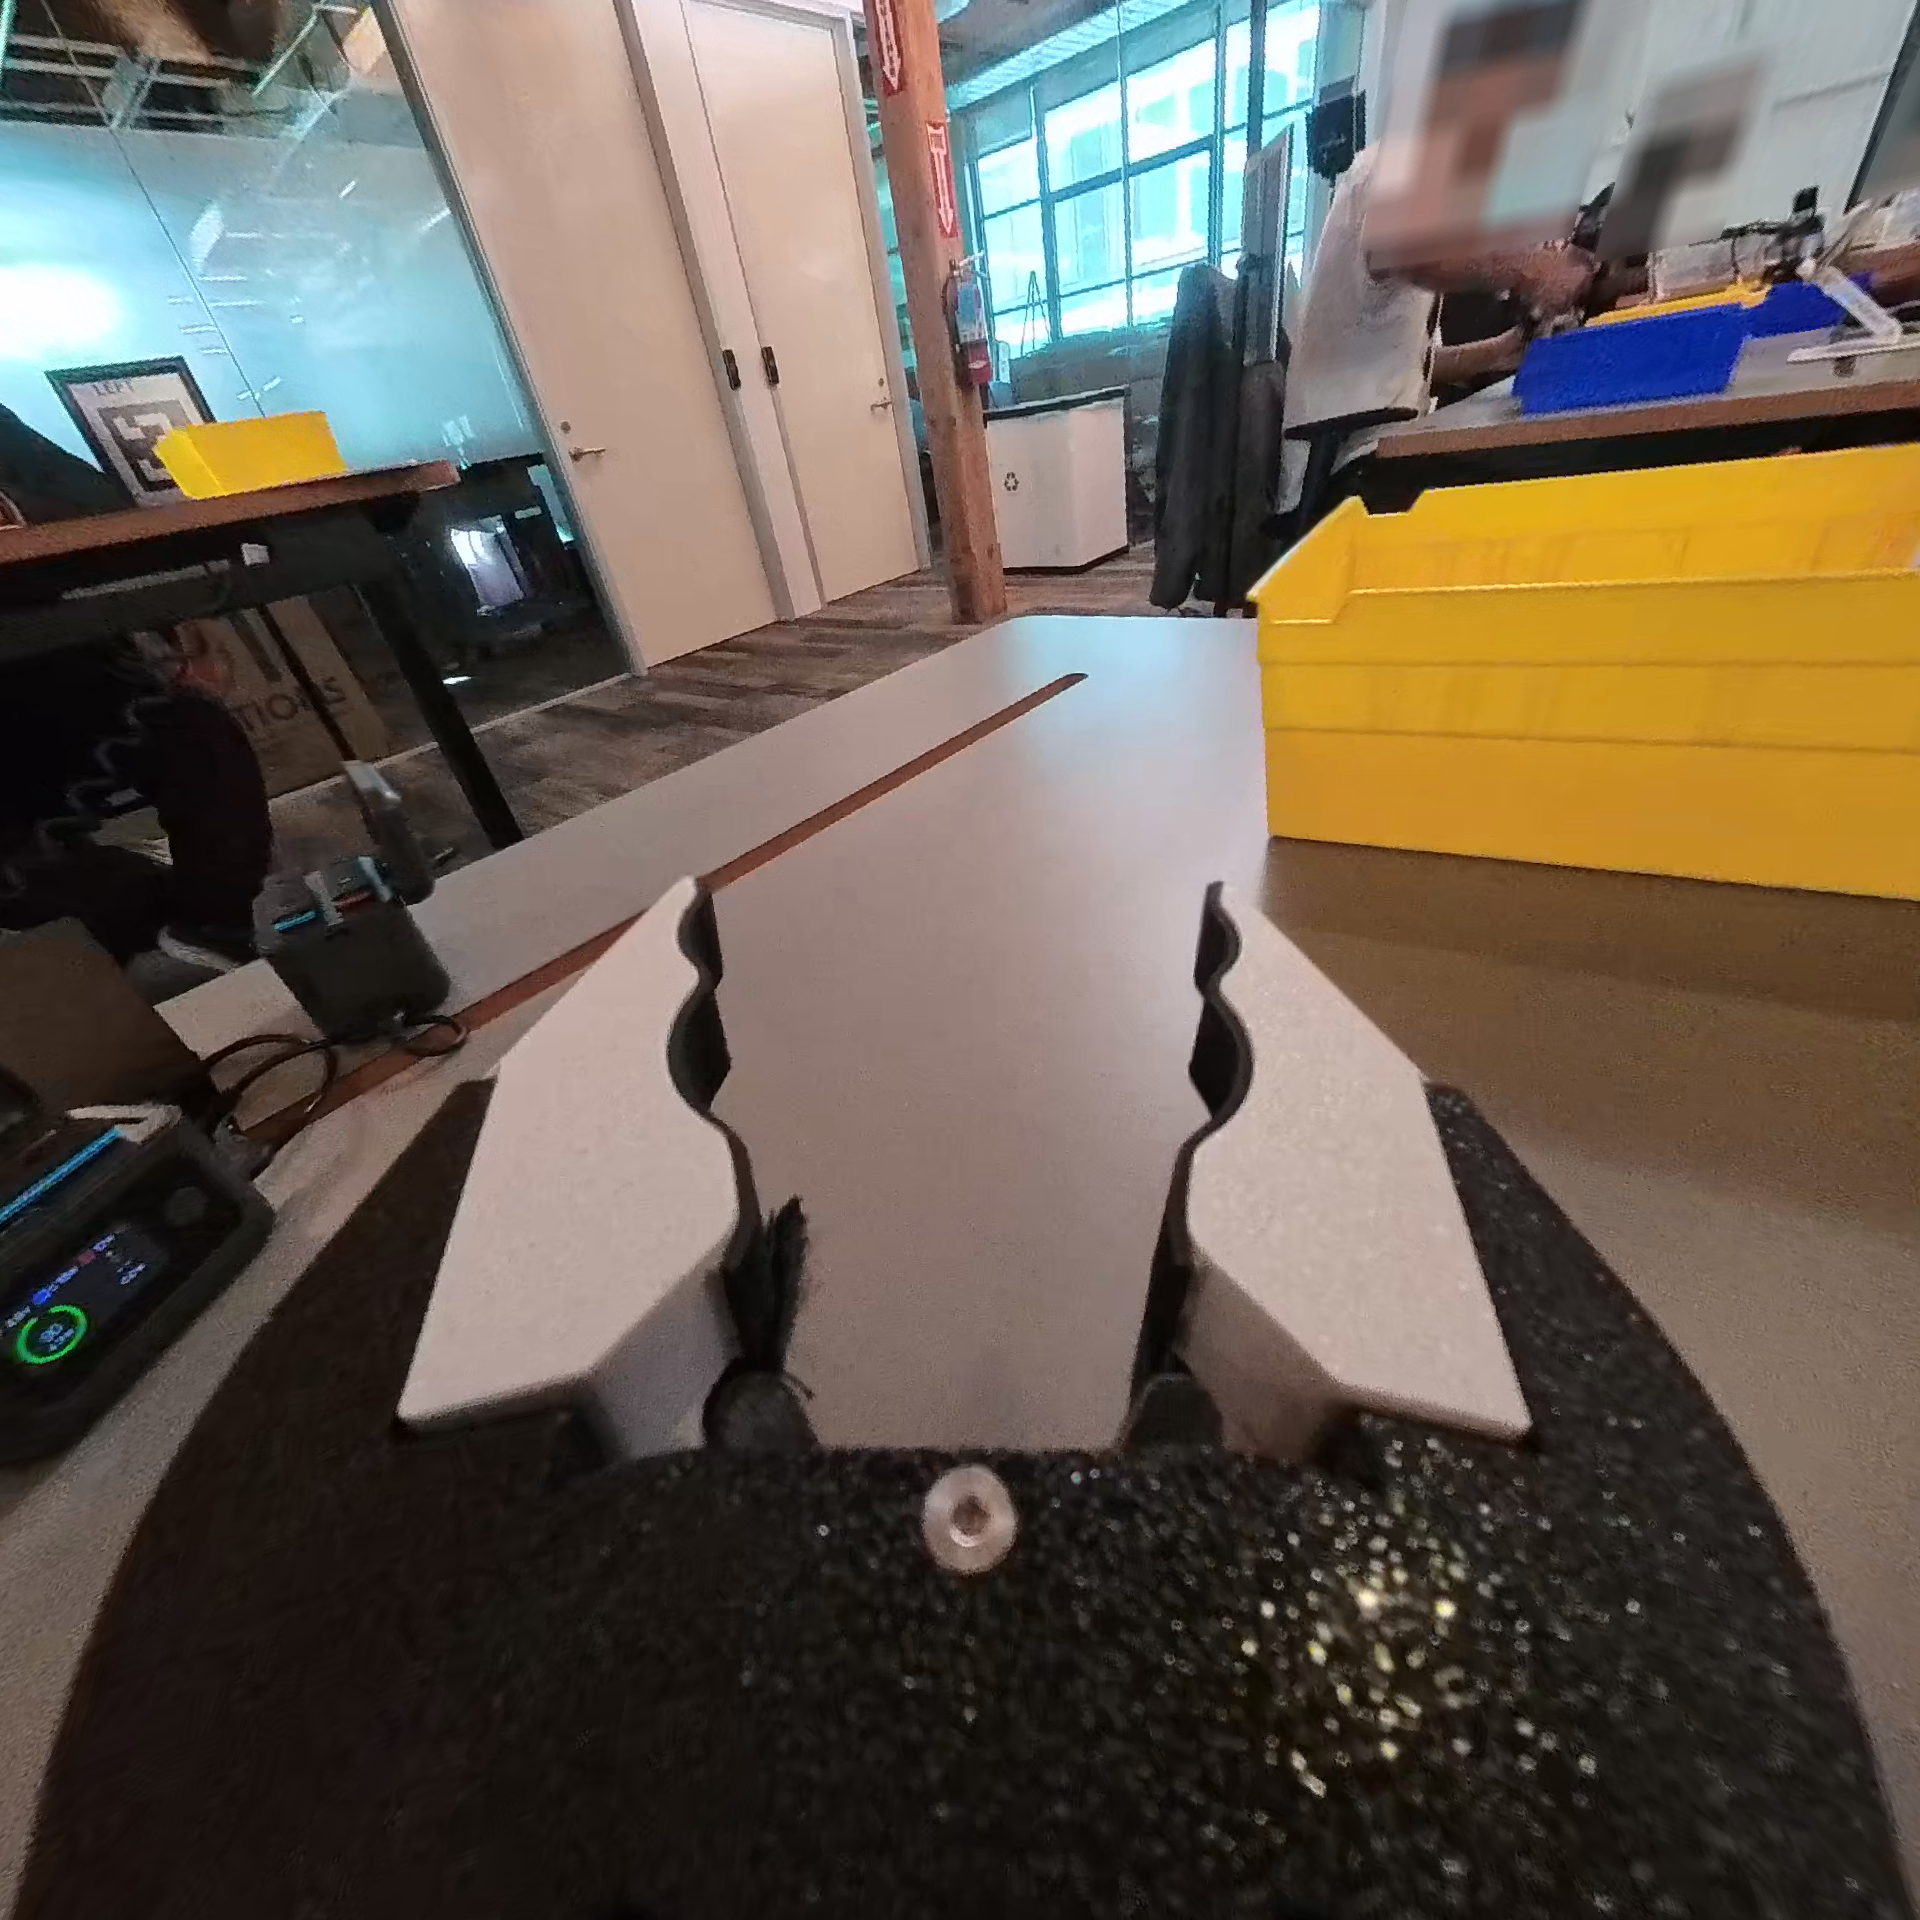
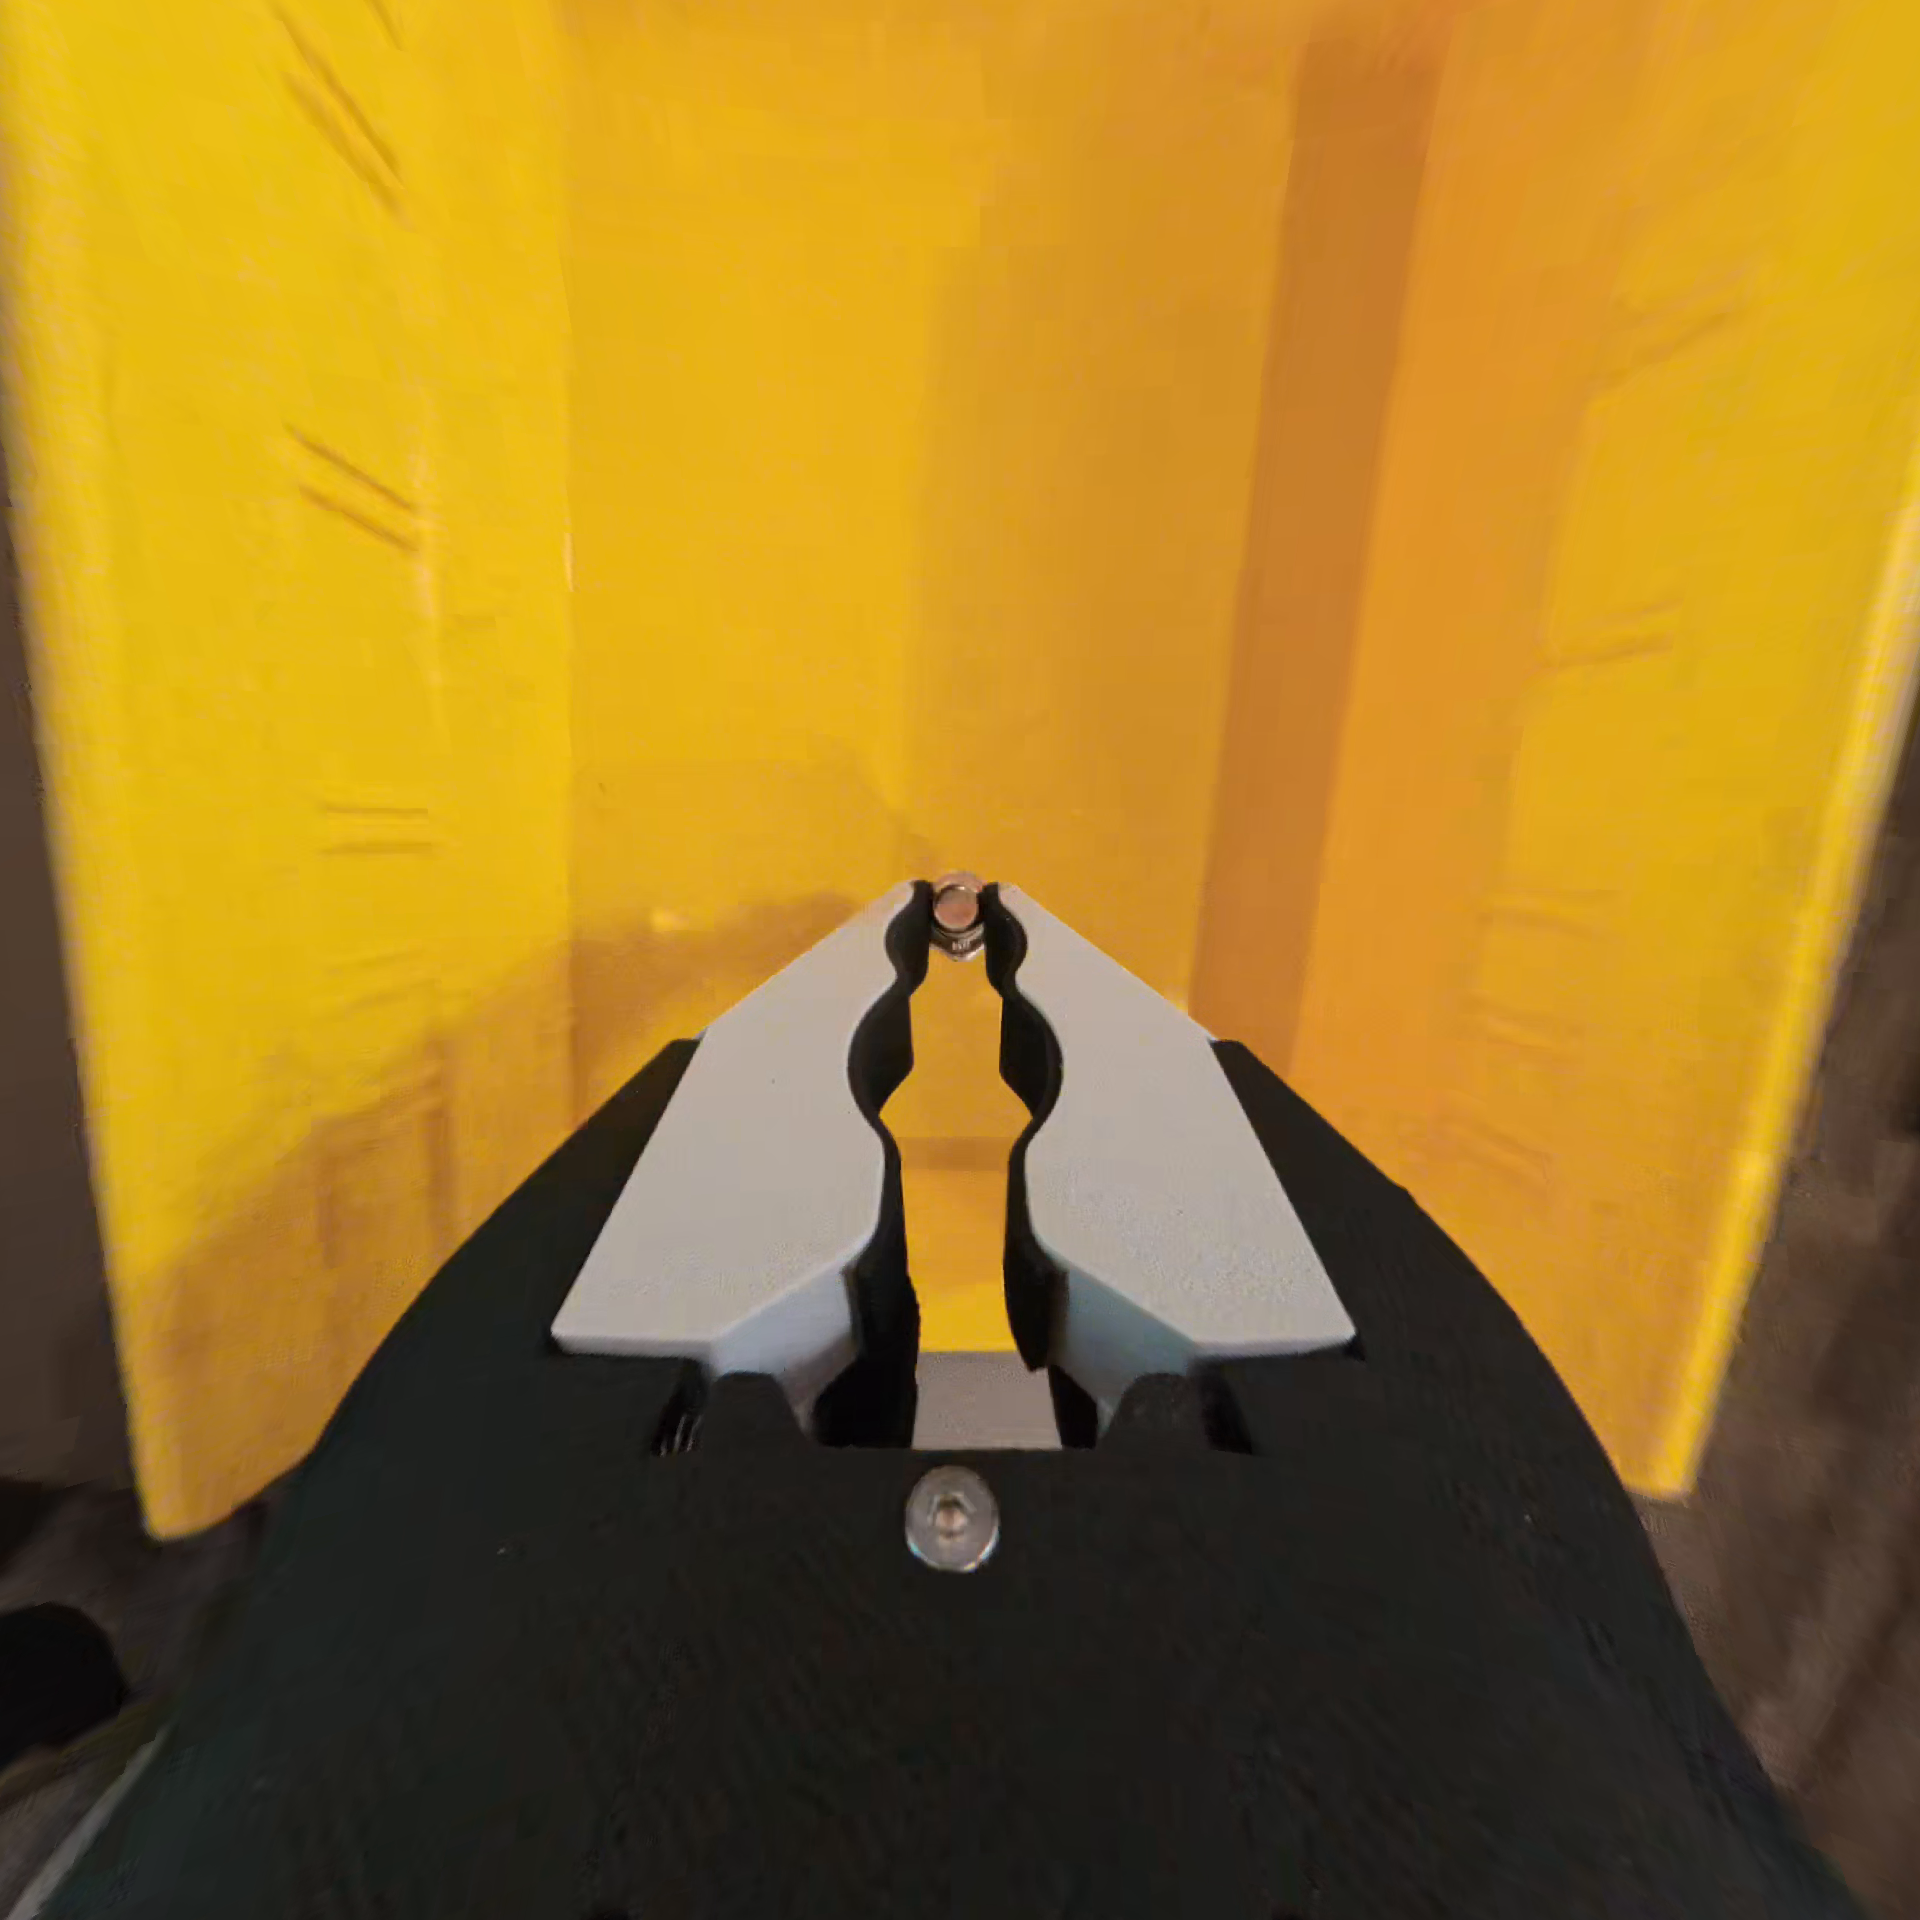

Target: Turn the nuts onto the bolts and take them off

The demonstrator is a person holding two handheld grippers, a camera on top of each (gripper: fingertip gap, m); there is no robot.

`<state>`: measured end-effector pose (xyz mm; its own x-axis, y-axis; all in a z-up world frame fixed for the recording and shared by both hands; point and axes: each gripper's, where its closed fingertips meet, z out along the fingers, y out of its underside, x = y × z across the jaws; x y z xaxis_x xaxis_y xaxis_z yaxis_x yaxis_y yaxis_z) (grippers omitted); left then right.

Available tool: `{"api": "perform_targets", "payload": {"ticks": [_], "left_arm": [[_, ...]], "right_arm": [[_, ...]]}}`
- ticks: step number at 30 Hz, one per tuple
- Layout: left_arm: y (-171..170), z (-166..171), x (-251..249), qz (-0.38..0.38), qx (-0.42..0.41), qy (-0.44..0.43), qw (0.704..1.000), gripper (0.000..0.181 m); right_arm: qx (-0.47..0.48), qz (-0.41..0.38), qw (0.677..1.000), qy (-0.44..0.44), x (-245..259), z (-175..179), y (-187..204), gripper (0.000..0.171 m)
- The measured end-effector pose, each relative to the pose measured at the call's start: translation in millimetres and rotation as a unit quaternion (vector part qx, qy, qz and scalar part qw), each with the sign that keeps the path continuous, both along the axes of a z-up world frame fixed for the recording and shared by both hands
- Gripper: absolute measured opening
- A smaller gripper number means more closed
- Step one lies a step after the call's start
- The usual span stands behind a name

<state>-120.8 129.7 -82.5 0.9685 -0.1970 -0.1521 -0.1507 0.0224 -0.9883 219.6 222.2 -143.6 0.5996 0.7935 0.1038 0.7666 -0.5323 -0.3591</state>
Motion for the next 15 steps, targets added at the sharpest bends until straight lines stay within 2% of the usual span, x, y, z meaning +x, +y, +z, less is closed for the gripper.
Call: {"api": "perform_targets", "payload": {"ticks": [1,4,5,6,9,12,15], "left_arm": [[-1,1,-1,0.003,0.004,-0.004,1.000,0.090],[-3,5,-8,0.013,0.012,-0.020,1.000,0.091],[-3,6,-8,0.014,0.014,-0.028,0.999,0.093],[-3,6,-10,0.016,0.016,-0.035,0.999,0.096],[-3,7,-13,0.025,0.017,-0.044,0.999,0.105],[0,8,-16,0.034,0.022,-0.052,0.998,0.110],[3,10,-22,0.049,0.024,-0.049,0.997,0.111]], "right_arm": [[-0.017,0.004,1.000,-0.010,-2,-11,-2,0.008],[-0.029,-0.003,1.000,-0.008,-15,-23,4,0.008],[-0.037,-0.005,0.999,-0.013,-17,-26,5,0.014],[-0.037,-0.009,0.999,-0.021,-18,-29,8,0.030],[0.010,-0.029,0.999,-0.029,-20,-22,19,0.066],[0.129,-0.068,0.989,0.012,-25,19,44,0.074],[0.279,-0.074,0.946,0.148,-59,94,56,0.079]]}}
